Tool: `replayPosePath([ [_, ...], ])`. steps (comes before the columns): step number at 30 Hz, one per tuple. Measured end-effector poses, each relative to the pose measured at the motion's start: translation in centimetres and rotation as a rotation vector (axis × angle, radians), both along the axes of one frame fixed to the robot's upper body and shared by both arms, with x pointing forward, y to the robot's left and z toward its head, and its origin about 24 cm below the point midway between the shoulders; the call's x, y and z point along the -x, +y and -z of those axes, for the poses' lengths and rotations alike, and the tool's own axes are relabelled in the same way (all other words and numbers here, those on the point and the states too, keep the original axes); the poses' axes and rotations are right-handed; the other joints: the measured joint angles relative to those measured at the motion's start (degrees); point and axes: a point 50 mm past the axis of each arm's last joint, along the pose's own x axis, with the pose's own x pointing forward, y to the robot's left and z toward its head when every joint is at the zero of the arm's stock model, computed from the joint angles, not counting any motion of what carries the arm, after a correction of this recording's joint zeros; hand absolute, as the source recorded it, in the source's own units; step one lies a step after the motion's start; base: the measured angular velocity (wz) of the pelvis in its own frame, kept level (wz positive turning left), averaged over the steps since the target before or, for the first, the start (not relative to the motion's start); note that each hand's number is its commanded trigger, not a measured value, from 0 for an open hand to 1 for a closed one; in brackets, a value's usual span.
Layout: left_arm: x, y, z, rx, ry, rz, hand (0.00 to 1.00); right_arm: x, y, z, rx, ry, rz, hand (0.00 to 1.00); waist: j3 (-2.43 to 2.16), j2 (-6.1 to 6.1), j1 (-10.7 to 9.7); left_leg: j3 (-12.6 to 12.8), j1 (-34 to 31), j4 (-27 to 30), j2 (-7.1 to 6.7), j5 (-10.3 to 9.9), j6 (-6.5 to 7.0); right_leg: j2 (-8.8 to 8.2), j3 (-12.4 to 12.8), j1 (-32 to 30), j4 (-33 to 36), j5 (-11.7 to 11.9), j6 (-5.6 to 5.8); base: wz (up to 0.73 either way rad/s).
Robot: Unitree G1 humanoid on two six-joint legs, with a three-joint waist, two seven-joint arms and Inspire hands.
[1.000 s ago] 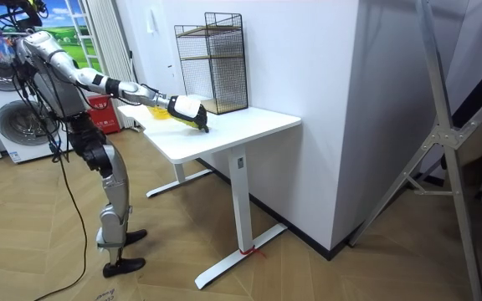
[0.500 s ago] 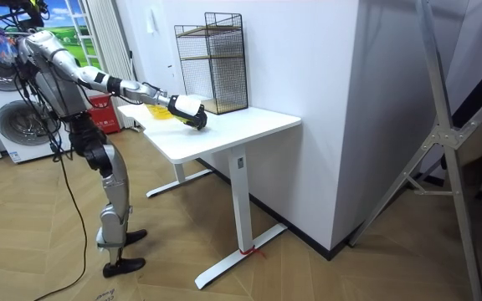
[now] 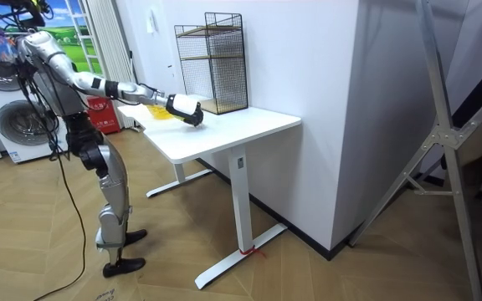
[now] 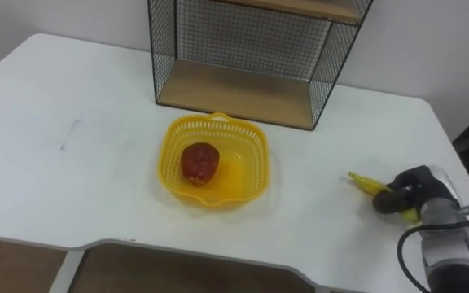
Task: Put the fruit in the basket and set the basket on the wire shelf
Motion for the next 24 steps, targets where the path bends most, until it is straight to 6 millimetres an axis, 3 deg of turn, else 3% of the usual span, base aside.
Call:
replayPosePath([
  [5,0.1,0.2,0.0,-0.032,-0.008,-0.005,0.00,-1.5,2.7,-2.7,-0.182,-0.216,-0.045,1.00,-0.07,0.32,-0.88,0.49,1.08,-1.81,-0.33,0.89,0.14,-0.32,0.24,0.58,-0.27,0.00,0.00,0.01],
  [10,-0.1,-0.3,0.1,-0.030,-0.029,0.012,0.00,-2.4,4.2,-5.7,-0.207,-0.378,-0.098,1.00,0.38,0.28,-1.02,0.21,0.79,-1.78,-0.35,0.82,0.18,-0.31,0.20,0.48,-0.30,0.01,0.00,0.03],
  [14,-0.1,-0.6,0.2,-0.023,-0.031,0.015,0.00,-2.7,5.3,-8.0,-0.240,-0.493,-0.142,1.00,0.72,1.09,-1.02,0.30,0.13,-1.57,-0.33,0.81,0.19,-0.32,0.27,-0.10,-0.30,0.01,0.00,-0.01],
  [19,-0.2,-1.0,0.2,-0.012,-0.037,0.013,0.00,-2.6,6.6,-11.1,-0.216,-0.621,-0.211,1.00,0.38,1.81,-1.25,0.70,-0.97,-1.44,-0.19,0.86,0.17,-0.34,0.12,-1.34,-0.15,0.01,0.00,-0.02],
  [21,-0.7,-1.1,0.1,-0.010,-0.057,0.022,0.00,-2.5,7.5,-12.4,-0.187,-0.670,-0.253,1.00,0.30,1.64,-1.46,0.75,-0.87,-1.54,-0.11,0.89,0.14,-0.29,0.19,-1.50,-0.15,0.01,0.00,0.00],
  [24,-1.1,-1.2,0.1,-0.006,-0.071,0.034,0.00,-2.5,8.5,-12.8,-0.187,-0.681,-0.301,1.00,0.18,1.03,-1.23,1.05,-0.23,-1.74,-0.01,0.90,0.12,-0.25,0.65,-1.26,-0.11,0.01,0.00,-0.05],
])
